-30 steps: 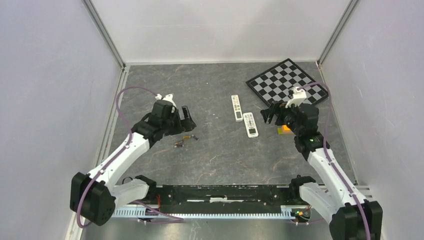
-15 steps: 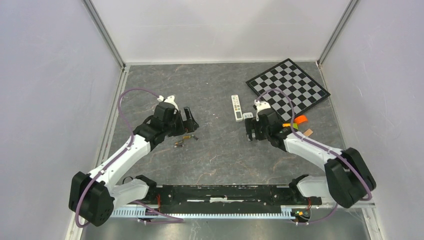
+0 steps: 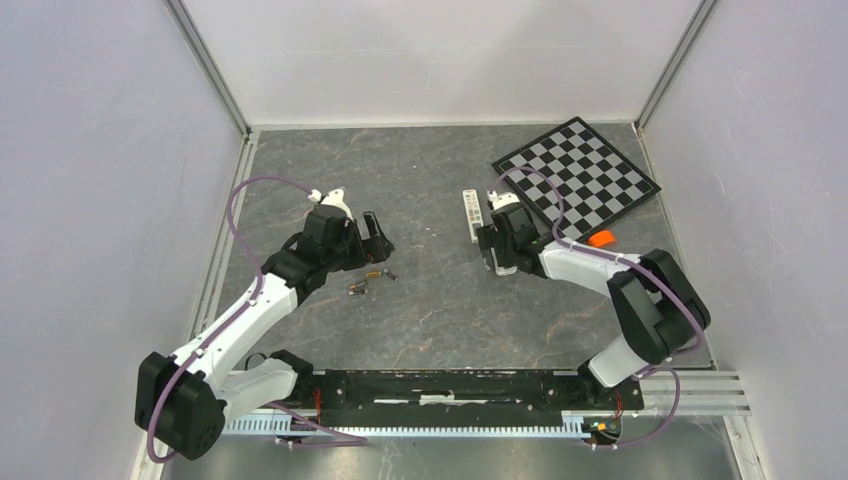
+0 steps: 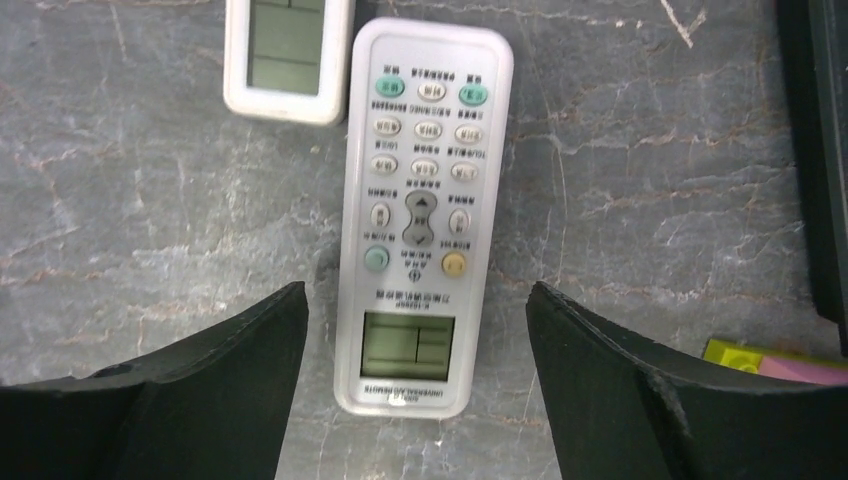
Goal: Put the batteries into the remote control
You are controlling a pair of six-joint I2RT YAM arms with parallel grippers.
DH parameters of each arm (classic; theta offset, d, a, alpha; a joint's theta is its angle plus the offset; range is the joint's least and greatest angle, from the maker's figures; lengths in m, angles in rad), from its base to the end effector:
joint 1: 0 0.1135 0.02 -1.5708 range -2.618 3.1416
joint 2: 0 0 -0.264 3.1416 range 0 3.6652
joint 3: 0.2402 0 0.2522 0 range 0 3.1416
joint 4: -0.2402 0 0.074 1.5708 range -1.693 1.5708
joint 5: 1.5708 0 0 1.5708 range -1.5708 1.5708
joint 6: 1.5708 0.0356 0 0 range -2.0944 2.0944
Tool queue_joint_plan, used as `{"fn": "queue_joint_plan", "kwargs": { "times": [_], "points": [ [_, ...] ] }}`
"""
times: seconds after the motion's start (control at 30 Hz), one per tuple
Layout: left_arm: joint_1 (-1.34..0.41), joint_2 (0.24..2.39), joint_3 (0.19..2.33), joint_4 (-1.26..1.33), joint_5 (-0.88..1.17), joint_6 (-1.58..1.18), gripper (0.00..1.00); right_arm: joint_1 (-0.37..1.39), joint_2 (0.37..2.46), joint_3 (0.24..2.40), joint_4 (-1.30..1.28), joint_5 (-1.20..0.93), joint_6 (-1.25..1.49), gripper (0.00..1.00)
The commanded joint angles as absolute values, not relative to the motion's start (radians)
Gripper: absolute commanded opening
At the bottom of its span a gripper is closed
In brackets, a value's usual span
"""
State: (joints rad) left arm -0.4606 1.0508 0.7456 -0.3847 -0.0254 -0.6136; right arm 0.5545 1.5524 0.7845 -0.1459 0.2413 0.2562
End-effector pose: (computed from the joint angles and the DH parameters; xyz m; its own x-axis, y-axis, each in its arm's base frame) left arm 0.2020 -0.0992 0.2565 -0.7119 -0.2894 -0.6399 0.0207 0.9022 -0.4309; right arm 0.2590 0.1504 0.1645 -0.7493 -0.1746 -0.6388 -0.2039 0.9786 -0.0283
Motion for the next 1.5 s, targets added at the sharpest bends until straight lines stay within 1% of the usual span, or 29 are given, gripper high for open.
{"fn": "queue_joint_plan", "kwargs": {
  "times": [0.0,0.23,0.33,0.5,0.57,0.7,0.77,0.83,1.0,1.13,1.23,1.4,1.47],
  "points": [
    [-0.463,1.043,0.750,-0.338,-0.046,-0.625,1.00,0.557,1.607,0.868,-0.138,0.306,0.251,0.83],
    [-0.465,1.033,0.746,-0.337,-0.045,-0.623,1.00,0.554,1.666,0.905,-0.130,0.299,0.272,0.75],
    [-0.463,1.034,0.747,-0.334,-0.038,-0.620,1.00,0.542,1.676,0.914,-0.126,0.234,0.300,0.72],
    [-0.463,1.020,0.725,-0.264,0.051,-0.617,1.00,0.518,1.688,0.927,-0.139,0.208,0.340,0.66],
    [-0.463,1.009,0.712,-0.234,0.074,-0.622,1.00,0.504,1.693,0.923,-0.143,0.205,0.350,0.62],
    [-0.464,0.993,0.698,-0.198,0.101,-0.628,1.00,0.489,1.691,0.909,-0.130,0.186,0.354,0.44],
    [-0.464,0.994,0.697,-0.189,0.119,-0.629,1.00,0.489,1.683,0.904,-0.125,0.184,0.356,0.39],
    [-0.463,0.998,0.698,-0.179,0.150,-0.630,1.00,0.489,1.665,0.895,-0.119,0.165,0.359,0.37],
    [-0.465,1.003,0.698,-0.137,0.264,-0.630,1.00,0.487,1.548,0.849,-0.079,0.089,0.393,0.36],
    [-0.465,1.006,0.685,-0.060,0.374,-0.658,1.00,0.481,1.415,0.802,-0.008,-0.045,0.465,0.37],
    [-0.467,1.008,0.664,0.048,0.464,-0.711,1.00,0.478,1.311,0.733,0.138,-0.178,0.572,0.36],
    [-0.486,1.031,0.626,0.286,0.581,-0.859,1.00,0.479,1.211,0.603,0.513,-0.381,0.849,0.36],
    [-0.506,1.044,0.622,0.369,0.605,-0.908,1.00,0.481,1.194,0.557,0.680,-0.425,0.972,0.36]
  ]
}}
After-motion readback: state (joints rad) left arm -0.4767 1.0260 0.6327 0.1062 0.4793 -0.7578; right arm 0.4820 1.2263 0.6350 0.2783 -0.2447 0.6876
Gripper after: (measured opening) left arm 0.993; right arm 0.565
